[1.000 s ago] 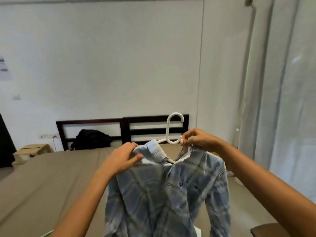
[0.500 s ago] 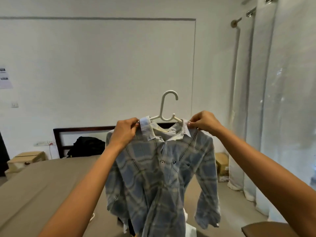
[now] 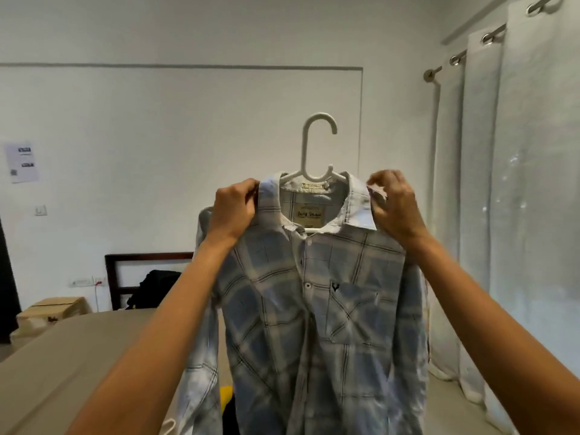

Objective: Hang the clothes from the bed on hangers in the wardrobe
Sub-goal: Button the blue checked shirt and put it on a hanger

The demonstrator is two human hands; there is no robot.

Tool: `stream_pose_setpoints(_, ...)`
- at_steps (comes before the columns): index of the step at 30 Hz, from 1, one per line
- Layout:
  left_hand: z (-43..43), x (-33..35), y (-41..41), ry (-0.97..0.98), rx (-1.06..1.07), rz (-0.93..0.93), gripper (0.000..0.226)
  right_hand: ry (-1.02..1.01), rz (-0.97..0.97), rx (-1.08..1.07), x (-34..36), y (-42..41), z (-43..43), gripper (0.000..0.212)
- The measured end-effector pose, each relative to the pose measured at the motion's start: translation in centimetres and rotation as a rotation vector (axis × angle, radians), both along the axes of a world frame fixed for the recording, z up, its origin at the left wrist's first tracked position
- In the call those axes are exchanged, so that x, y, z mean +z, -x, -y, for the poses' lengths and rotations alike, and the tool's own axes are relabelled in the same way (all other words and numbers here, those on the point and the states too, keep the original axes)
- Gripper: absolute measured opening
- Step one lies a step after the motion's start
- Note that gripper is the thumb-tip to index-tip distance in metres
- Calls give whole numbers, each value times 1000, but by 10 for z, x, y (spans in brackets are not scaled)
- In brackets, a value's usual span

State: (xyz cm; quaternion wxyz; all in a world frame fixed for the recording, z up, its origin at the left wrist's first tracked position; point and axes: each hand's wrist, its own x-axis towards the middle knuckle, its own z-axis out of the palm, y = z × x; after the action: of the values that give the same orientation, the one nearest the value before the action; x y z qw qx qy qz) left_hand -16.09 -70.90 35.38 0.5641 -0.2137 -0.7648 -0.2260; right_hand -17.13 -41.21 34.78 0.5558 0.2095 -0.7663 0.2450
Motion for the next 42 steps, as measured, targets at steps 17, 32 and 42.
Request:
stream_pose_setpoints(17, 47, 13, -13, 309, -49, 452, 10, 45, 629, 382, 42, -23, -18, 21)
stream_pose_setpoints(32, 38, 12, -5, 272, 206, 75, 16, -191, 408, 166, 25, -2, -26, 9)
stream_pose_setpoints(42, 30, 7, -3, 305, 140, 474, 32, -53, 340, -98, 18, 12, -17, 17)
